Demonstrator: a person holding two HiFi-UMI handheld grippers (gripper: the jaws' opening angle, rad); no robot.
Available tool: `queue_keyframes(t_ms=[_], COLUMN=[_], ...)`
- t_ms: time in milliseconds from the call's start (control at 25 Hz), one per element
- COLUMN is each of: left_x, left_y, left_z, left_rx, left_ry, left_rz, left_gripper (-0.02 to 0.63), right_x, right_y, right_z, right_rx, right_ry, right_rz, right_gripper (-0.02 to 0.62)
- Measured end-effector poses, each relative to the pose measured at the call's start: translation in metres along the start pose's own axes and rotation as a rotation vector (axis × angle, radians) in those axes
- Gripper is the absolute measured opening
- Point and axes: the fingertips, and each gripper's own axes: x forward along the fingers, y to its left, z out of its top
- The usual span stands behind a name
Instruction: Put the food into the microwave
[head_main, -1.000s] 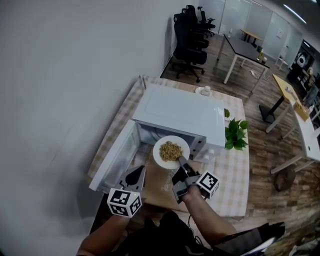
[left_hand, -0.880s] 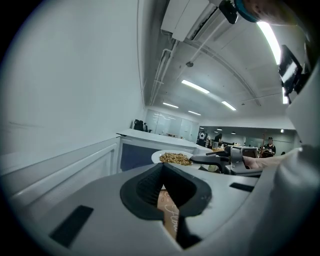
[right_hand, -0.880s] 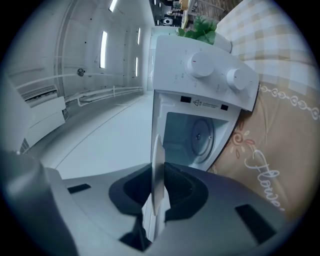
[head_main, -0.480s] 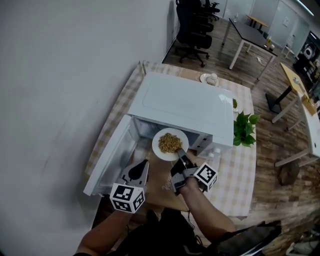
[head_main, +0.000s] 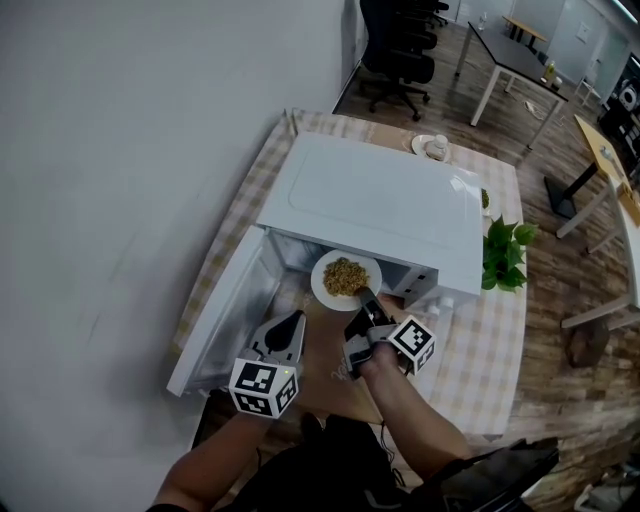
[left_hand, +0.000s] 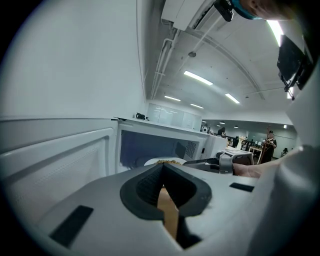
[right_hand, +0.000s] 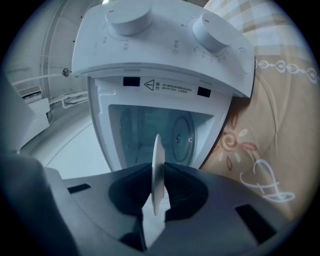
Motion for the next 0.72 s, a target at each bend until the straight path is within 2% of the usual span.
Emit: queue_keyframes(t_ms=[440, 600, 720], left_x=[0.019, 0.022, 0.024], left_y=[0.009, 0.009, 0.007], left_z=[-0.009, -0.009, -0.006], left_rx=[0.021, -0.016, -0.001], left_ry=[0.043, 0.056, 0.058], left_rz=[0.002, -0.006, -0.017], left_gripper=[0.008, 0.008, 0.008], right_x=[0.027, 0.036, 0.04], right_y=[-0.028, -0.036, -0.04], right_z=[0.013, 0.018, 0.023], right_rx=[0.021, 0.014, 0.011], right_ry=[-0.055, -0.071, -0.086], right_rz=[-0.033, -0.051, -0.067], right_gripper=[0.057, 0.057, 0.057])
